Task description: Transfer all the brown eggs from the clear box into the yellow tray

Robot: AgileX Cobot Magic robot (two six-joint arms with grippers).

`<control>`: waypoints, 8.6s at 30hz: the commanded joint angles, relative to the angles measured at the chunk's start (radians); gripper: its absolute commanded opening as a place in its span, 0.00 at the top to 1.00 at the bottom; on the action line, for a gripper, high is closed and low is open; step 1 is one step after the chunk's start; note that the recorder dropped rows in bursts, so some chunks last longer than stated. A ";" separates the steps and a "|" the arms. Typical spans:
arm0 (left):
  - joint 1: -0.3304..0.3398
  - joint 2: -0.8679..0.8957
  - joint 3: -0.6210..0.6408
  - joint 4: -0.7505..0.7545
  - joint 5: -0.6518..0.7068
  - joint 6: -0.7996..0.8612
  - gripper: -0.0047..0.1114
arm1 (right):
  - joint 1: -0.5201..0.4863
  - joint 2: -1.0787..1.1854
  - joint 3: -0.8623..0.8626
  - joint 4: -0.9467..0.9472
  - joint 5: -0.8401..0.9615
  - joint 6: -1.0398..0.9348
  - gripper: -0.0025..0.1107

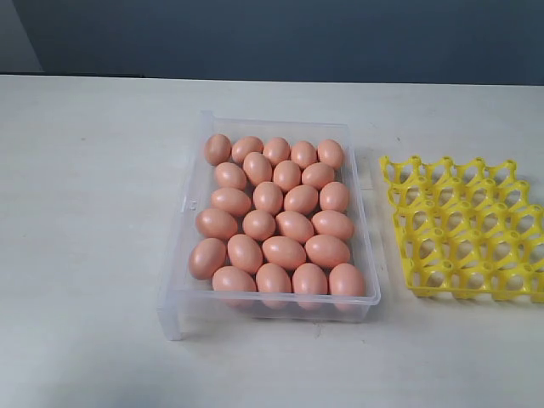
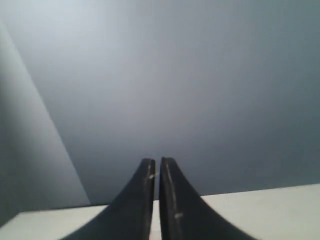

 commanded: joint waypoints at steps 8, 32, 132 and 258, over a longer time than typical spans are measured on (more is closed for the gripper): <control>0.000 0.001 0.005 0.002 0.001 -0.001 0.85 | 0.024 0.929 -0.694 -0.294 0.405 -0.038 0.91; 0.000 0.001 0.005 0.024 -0.003 -0.001 0.85 | 0.127 1.306 -1.033 -1.346 -0.001 0.571 0.98; 0.000 0.001 0.005 0.024 0.001 -0.001 0.85 | 0.520 2.094 -1.523 -1.082 0.599 0.492 0.45; 0.000 0.001 0.005 0.024 0.001 -0.001 0.85 | 0.309 1.635 -0.356 -0.769 -0.766 0.734 0.46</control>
